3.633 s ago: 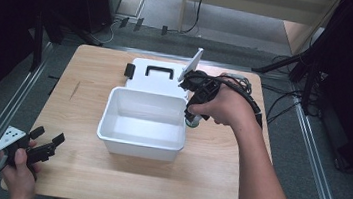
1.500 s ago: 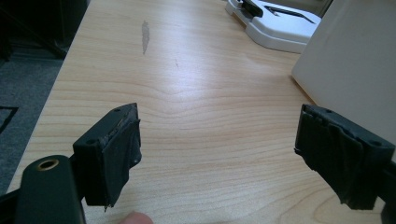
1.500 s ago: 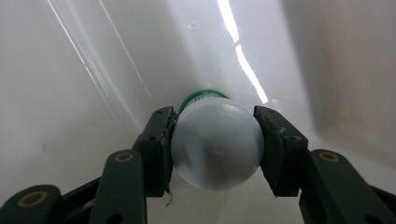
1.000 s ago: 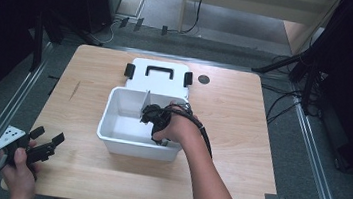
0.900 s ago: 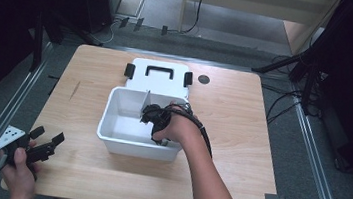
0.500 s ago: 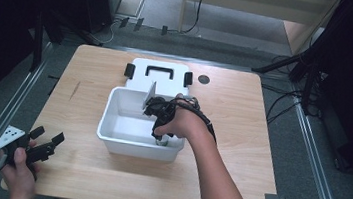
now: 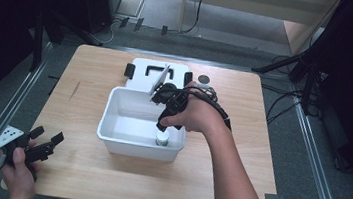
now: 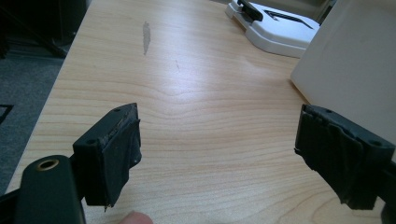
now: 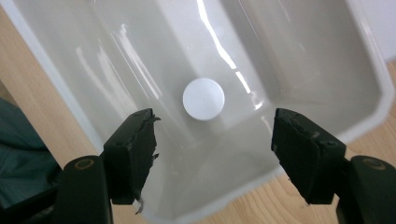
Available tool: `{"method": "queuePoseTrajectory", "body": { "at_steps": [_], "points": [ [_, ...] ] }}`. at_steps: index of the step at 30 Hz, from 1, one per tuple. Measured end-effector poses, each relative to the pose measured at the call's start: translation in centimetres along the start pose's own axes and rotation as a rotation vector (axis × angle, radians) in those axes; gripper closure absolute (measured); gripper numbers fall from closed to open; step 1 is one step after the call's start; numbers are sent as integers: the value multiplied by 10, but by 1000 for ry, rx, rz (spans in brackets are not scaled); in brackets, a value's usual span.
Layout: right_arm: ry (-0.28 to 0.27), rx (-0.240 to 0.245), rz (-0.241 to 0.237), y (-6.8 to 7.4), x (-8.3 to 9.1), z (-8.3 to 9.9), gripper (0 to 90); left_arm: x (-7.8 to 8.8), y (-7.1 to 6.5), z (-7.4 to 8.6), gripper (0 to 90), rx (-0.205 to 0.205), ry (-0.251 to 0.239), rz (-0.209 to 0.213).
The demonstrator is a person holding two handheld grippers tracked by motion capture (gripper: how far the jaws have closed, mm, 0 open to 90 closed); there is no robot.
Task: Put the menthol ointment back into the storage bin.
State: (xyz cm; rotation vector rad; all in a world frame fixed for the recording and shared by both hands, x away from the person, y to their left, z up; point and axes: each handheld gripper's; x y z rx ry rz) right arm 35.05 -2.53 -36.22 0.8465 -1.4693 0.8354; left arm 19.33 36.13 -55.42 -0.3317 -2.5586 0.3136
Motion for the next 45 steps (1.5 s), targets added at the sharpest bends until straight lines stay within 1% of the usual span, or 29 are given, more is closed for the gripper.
{"method": "queuePoseTrajectory", "body": {
  "at_steps": [3,4,5,6,9,15,17,18,20,24,26,28,29,32,34,37,38,40,41,43,44,45],
  "points": [
    [-11,-21,0,-3,10,12,305,0,0,0,149,-2,0,-1],
    [-14,-32,8,-6,18,22,304,0,0,0,149,-2,-1,-1],
    [-14,-32,8,-6,18,22,304,0,0,0,149,-2,0,-1],
    [-13,-35,12,-8,20,25,303,0,0,0,149,-2,1,-1],
    [-10,-62,32,-14,28,41,299,0,0,0,149,-5,1,-2],
    [5,-88,52,-22,30,65,291,0,-1,0,149,-9,-1,-4],
    [-2,-104,46,-25,29,73,292,0,-1,0,149,-6,0,-4],
    [-5,-114,40,-28,27,81,293,0,-1,0,149,-7,2,-4],
    [-5,-120,39,-30,26,83,293,0,-1,0,149,-12,5,-5],
    [2,-143,33,-36,19,98,294,0,-1,0,149,-13,4,-9],
    [15,-152,36,-39,14,106,295,0,-2,0,149,-20,5,-11],
    [20,-167,28,-42,8,115,295,0,-2,0,149,-19,2,-11],
    [20,-178,24,-44,5,120,296,0,-2,0,149,-18,4,-9],
    [22,-186,21,-47,-3,131,297,-1,-3,0,149,-22,5,-12],
    [22,-200,15,-50,-8,140,298,0,-3,0,149,-28,9,-13],
    [22,-223,5,-54,-17,154,300,0,-3,0,149,-26,7,-13],
    [18,-223,5,-55,-19,158,302,0,-3,0,149,-28,9,-13],
    [27,-250,-4,-58,-28,171,302,0,-3,0,149,-31,9,-17],
    [27,-250,-4,-58,-28,171,302,0,-3,0,149,-31,8,-16],
    [29,-260,-7,-59,-33,178,303,0,-3,0,149,-31,8,-16],
    [34,-267,-10,-59,-38,186,303,0,-3,0,149,-31,8,-16],
    [34,-267,-10,-59,-38,186,303,0,-3,0,149,-31,8,-16]
  ]
}}
Point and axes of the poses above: each handheld gripper's, and its own axes: x roughly backward along the jaws, z roughly out of its underside, y roughly to its left, and after that the axes turned 7 degrees about y, right-handed
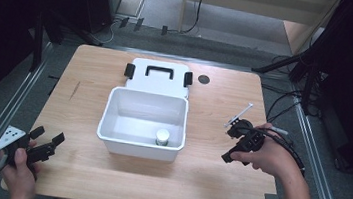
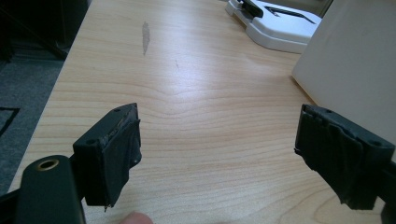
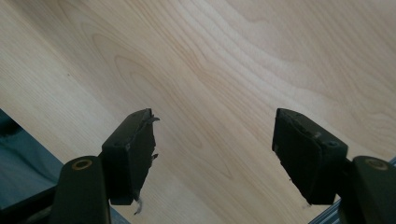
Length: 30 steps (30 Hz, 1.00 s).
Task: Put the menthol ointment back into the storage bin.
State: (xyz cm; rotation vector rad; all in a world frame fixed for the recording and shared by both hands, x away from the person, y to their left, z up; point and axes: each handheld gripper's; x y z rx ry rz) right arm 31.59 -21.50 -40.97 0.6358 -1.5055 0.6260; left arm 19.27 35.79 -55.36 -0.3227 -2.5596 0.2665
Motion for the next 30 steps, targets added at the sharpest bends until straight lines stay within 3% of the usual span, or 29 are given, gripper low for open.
{"method": "queuePoseTrajectory", "body": {
  "at_steps": [11,19,24,26,30],
  "points": [
    [18,-50,-5,-12,-23,29,300,0,-1,0,149,-5,3,0],
    [-25,-91,-10,-19,-35,48,300,0,0,0,149,-5,5,0],
    [-143,-146,0,-26,-42,65,301,-1,-1,0,149,-7,2,-3],
    [-204,-152,24,-31,-47,73,296,0,0,0,149,-3,4,-2],
    [-357,-215,59,-35,-59,90,266,0,0,0,149,-1,2,1]
  ]
}}
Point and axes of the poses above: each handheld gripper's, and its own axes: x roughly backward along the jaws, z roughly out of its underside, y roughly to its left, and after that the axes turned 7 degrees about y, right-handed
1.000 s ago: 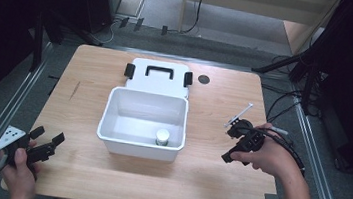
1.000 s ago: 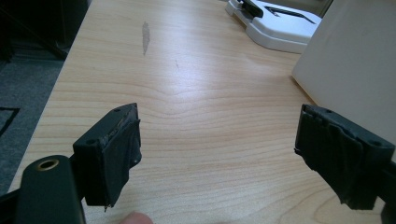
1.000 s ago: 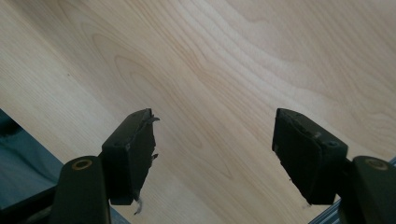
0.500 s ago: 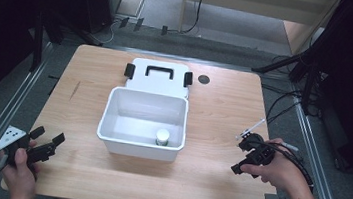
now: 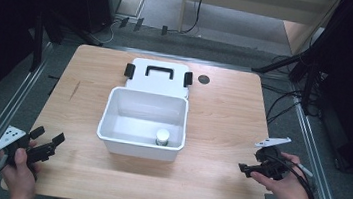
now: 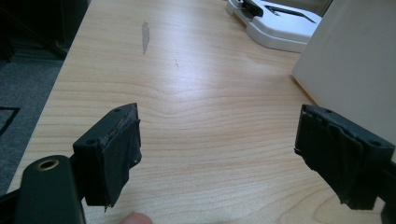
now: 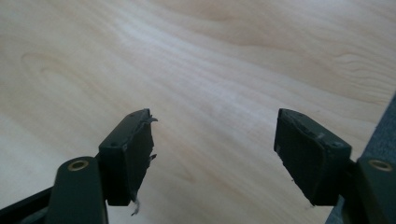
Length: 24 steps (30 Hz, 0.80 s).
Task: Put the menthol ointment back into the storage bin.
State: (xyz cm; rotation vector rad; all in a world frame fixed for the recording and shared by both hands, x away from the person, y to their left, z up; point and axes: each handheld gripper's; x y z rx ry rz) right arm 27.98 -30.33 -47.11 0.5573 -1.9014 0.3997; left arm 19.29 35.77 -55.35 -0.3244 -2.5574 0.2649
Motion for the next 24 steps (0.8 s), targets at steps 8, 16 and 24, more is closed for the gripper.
{"method": "queuePoseTrajectory", "body": {
  "at_steps": [8,16,24],
  "points": [
    [-258,-70,114,0,-14,35,256,0,0,0,149,-2,0,-4],
    [-459,-266,131,-1,-31,72,240,0,-2,0,149,-14,7,-11],
    [-614,-363,65,-2,-37,96,142,0,-1,0,149,-8,3,-9]
  ]
}}
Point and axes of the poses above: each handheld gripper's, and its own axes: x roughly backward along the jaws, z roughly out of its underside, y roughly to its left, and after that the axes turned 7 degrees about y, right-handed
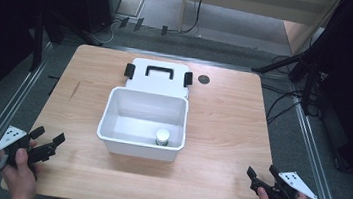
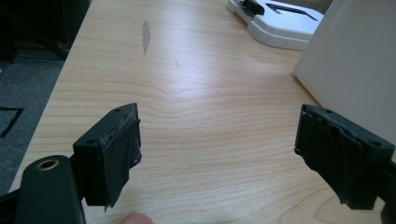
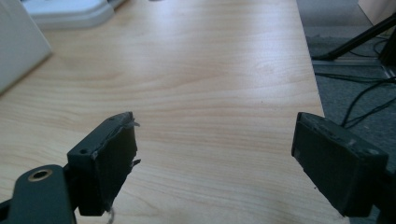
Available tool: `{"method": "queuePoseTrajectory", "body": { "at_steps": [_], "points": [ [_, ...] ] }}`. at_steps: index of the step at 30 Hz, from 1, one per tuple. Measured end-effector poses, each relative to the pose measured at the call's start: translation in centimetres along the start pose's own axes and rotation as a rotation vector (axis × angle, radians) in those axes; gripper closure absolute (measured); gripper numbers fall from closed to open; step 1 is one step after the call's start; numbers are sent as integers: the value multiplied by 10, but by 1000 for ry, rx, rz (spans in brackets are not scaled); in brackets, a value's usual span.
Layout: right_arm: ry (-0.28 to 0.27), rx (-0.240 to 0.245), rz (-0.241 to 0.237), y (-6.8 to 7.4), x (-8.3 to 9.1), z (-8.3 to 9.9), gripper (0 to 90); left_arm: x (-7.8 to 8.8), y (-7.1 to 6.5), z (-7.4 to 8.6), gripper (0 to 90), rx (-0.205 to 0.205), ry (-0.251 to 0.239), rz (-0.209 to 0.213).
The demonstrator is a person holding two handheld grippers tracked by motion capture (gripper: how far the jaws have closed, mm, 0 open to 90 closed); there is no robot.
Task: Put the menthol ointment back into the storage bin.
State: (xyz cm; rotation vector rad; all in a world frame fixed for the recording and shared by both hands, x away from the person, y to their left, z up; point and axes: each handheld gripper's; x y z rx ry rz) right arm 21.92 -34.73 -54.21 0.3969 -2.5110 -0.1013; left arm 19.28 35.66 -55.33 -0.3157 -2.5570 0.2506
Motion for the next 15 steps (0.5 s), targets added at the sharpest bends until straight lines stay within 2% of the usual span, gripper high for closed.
{"method": "queuePoseTrajectory", "body": {
  "at_steps": [2,3,9,13,15],
  "points": [
    [-11,-44,-17,-3,0,4,142,0,0,0,149,6,-1,7],
    [-11,-48,-13,-3,0,4,142,1,0,1,149,8,-4,7],
    [8,-25,5,1,-3,4,142,2,3,1,149,24,-13,13],
    [-7,-47,-40,-3,-2,4,126,2,3,1,149,28,-18,15],
    [0,-48,-42,-3,-2,4,126,2,3,1,149,26,-17,13]
  ]
}}
Point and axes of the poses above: each handheld gripper's, and its own axes: x roughly backward along the jaws, z roughly out of its underside, y roughly to its left, and after that the axes turned 7 degrees about y, right-handed
